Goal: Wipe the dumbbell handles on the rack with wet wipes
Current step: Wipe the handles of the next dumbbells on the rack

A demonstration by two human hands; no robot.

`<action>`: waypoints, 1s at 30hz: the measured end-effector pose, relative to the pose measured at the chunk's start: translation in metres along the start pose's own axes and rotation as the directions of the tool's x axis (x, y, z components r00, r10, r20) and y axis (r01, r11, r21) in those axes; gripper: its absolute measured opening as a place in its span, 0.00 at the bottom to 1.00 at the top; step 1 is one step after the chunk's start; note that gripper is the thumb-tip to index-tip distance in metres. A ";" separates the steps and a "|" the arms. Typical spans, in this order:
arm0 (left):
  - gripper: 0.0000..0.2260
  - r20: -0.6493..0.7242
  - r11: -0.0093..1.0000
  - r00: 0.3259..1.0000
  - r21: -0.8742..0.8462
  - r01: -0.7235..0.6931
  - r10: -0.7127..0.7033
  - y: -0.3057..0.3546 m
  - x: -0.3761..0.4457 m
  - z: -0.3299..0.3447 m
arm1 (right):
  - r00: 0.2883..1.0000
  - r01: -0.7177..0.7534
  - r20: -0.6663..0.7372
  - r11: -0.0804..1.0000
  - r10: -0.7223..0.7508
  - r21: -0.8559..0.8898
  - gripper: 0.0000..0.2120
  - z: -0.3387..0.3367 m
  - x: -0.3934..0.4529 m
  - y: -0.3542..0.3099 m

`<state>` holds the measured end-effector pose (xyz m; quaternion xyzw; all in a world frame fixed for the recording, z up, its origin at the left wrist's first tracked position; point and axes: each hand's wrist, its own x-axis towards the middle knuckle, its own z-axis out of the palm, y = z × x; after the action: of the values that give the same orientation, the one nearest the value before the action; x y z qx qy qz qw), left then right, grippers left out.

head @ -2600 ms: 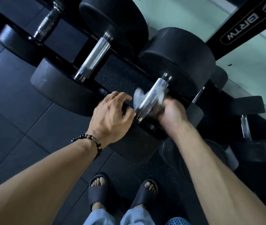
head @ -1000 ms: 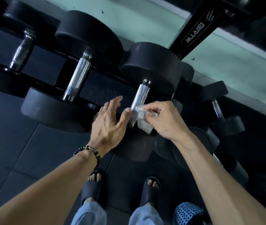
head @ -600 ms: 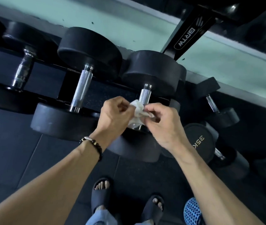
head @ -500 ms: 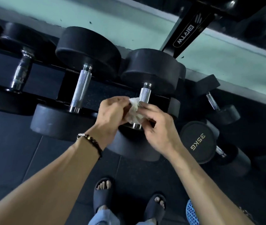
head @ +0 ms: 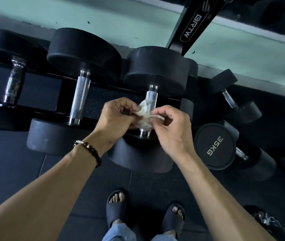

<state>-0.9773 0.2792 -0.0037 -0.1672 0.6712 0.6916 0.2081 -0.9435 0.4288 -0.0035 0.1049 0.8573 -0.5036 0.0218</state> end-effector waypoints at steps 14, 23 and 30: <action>0.15 -0.177 0.919 0.981 0.394 -0.005 0.082 -0.007 0.021 -0.003 | 0.994 0.106 0.045 0.993 -0.103 -0.052 0.18 0.012 -0.015 0.021; 0.11 -0.287 0.948 0.951 0.317 -0.020 0.116 -0.017 0.086 0.027 | 0.975 -0.213 -0.077 0.974 0.207 -0.081 0.19 0.021 -0.024 0.045; 0.12 -0.109 0.984 0.994 0.178 0.029 -0.010 -0.028 0.079 0.019 | 0.979 -0.184 -0.101 0.982 0.179 -0.047 0.20 0.022 -0.025 0.051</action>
<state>-1.0296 0.3032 -0.0673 -0.1914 0.7391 0.6164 0.1928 -0.9107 0.4300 -0.0551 0.2062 0.8580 -0.4695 0.0293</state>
